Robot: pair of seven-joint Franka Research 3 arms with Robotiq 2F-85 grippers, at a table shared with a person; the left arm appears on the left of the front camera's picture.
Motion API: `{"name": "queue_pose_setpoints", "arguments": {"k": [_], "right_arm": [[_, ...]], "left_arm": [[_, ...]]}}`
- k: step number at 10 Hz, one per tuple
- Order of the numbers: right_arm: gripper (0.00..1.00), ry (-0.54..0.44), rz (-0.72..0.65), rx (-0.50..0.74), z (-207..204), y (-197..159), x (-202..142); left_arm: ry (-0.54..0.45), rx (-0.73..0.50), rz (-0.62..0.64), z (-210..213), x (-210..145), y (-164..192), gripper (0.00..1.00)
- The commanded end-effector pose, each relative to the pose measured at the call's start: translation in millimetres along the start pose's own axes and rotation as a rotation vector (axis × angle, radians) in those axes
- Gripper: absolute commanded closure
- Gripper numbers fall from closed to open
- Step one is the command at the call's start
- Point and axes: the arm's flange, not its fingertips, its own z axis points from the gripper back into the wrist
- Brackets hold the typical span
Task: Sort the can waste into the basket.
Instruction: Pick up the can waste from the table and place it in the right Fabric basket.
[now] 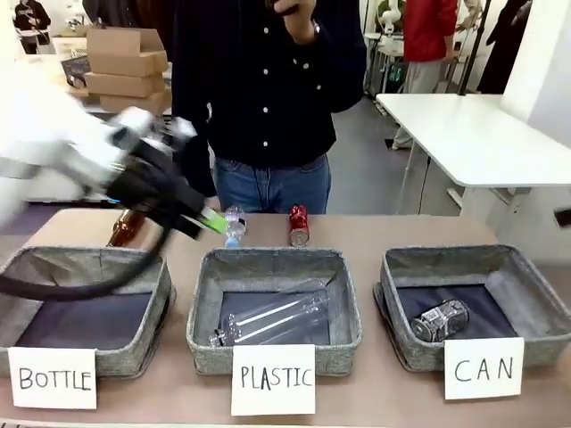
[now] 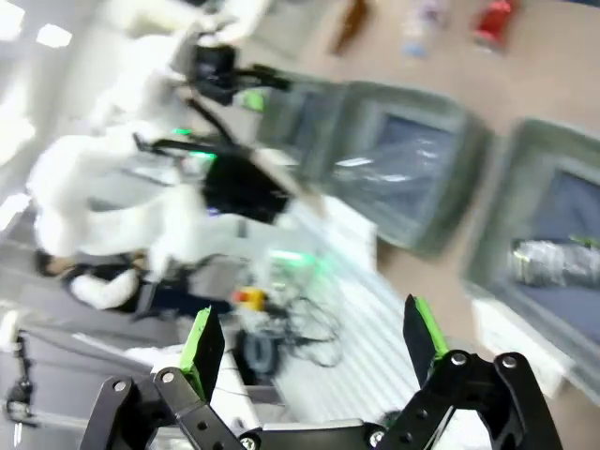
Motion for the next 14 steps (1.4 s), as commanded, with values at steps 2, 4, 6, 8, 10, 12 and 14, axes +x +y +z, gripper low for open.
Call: {"name": "queue_pose_setpoints", "arguments": {"k": [2,4,6,8,10,12,14], "right_arm": [[0.0,-0.016,-0.318,0.229,-72,2,-13],[0.0,-0.027,-0.475,0.084,-94,9,-2],[0.0,0.018,-0.262,0.215,-46,-1,29],[0.0,0.018,-0.262,0.215,-46,-1,29],[0.0,0.018,-0.262,0.215,-46,-1,29],[0.0,0.018,-0.262,0.215,-46,-1,29],[0.0,0.018,-0.262,0.215,-46,-1,29]], "left_arm": [[-0.169,-0.172,0.083,87,-41,14,0.0],[-0.317,-0.42,0.119,127,-59,35,0.0],[-0.195,-0.181,0.097,110,-39,17,0.0],[-0.195,-0.181,0.097,110,-39,17,0.0],[-0.195,-0.181,0.097,110,-39,17,0.0],[-0.195,-0.181,0.097,110,-39,17,0.0],[-0.195,-0.181,0.097,110,-39,17,0.0]]}}
